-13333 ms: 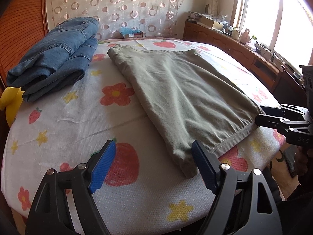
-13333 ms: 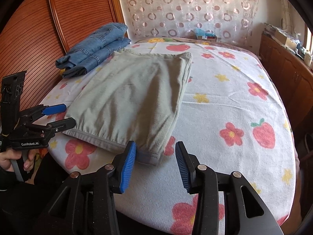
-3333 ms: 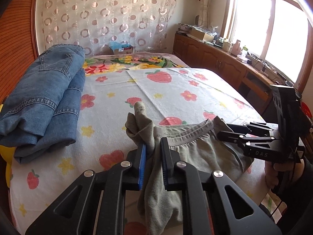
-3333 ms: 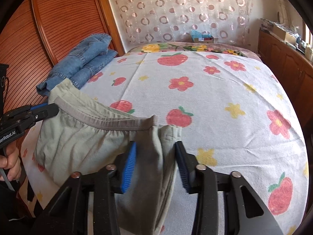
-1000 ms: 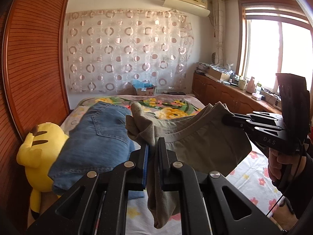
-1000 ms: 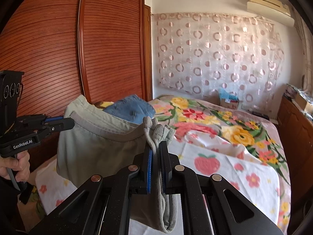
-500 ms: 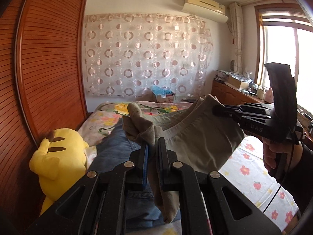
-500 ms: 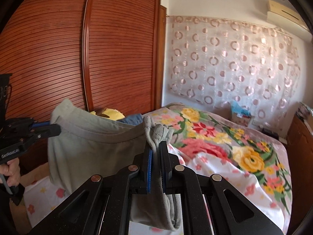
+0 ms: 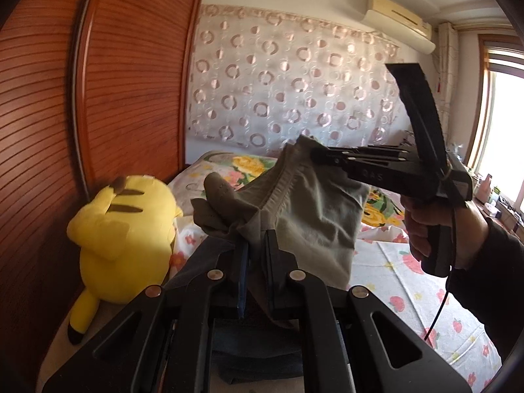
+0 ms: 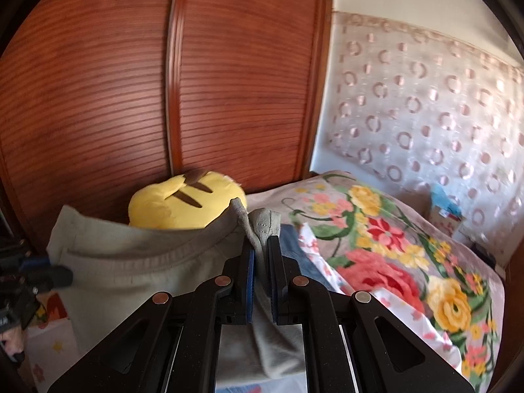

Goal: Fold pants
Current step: 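Lower the folded pants onto the folded blue jeans with both grippers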

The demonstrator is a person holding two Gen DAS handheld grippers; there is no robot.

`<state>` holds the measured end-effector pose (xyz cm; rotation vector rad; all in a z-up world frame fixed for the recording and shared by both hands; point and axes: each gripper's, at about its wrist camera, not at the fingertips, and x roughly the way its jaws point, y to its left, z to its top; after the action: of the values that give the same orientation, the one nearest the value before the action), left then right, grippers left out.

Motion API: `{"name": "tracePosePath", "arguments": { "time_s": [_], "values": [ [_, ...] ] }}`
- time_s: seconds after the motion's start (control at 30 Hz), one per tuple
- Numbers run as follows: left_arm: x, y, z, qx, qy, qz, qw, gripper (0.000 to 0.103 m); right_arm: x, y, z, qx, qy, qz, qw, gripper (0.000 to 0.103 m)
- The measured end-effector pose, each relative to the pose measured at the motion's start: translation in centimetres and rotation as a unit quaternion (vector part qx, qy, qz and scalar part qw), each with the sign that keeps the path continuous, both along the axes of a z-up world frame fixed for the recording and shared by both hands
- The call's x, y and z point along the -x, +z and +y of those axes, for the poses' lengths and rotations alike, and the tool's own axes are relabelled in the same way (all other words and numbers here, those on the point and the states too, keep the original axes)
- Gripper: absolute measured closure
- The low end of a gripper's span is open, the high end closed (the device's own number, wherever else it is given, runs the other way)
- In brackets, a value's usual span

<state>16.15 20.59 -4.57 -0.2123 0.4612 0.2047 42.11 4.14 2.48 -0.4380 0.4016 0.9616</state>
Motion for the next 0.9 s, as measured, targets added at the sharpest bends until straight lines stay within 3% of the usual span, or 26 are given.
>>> {"name": "tracePosePath", "arguments": {
  "time_s": [0.2, 0.3, 0.37, 0.43, 0.47, 0.6, 0.73, 0.9],
  "values": [
    [0.1, -1.3, 0.6, 0.017, 0.022, 0.029, 0.9992, 0.092, -1.6, -0.9, 1.8, 0.024, 0.000, 0.006, 1.000, 0.096],
    [0.5, -1.4, 0.4, 0.023, 0.018, 0.030, 0.9991, 0.089, -1.9, -0.5, 1.1, 0.014, -0.011, 0.019, 1.000, 0.087],
    [0.6, -1.2, 0.3, 0.017, 0.017, 0.031, 0.9992, 0.086, -1.3, 0.1, 0.6, 0.000, -0.013, 0.021, 1.000, 0.072],
    [0.6, -0.9, 0.4, 0.006, 0.016, 0.033, 0.9993, 0.083, -1.1, 0.5, 0.2, -0.009, -0.015, 0.016, 1.000, 0.070],
    [0.6, -0.7, 0.3, 0.000, 0.016, 0.033, 0.9993, 0.080, -1.0, 0.6, -0.3, -0.012, -0.013, 0.018, 1.000, 0.070],
    [0.6, -0.1, 0.4, -0.010, 0.011, 0.029, 0.9995, 0.050, 0.5, 0.0, -3.1, -0.027, 0.004, 0.041, 0.999, 0.070],
    [0.3, -0.1, 0.3, -0.014, 0.006, 0.029, 0.9995, 0.049, -0.1, -1.5, -4.7, -0.019, -0.003, 0.056, 0.998, 0.070],
    [-1.0, -2.1, 0.0, -0.022, 0.000, 0.071, 0.9972, 0.049, -2.1, -2.2, -4.5, -0.018, -0.019, 0.078, 0.997, 0.070]
  ]
}}
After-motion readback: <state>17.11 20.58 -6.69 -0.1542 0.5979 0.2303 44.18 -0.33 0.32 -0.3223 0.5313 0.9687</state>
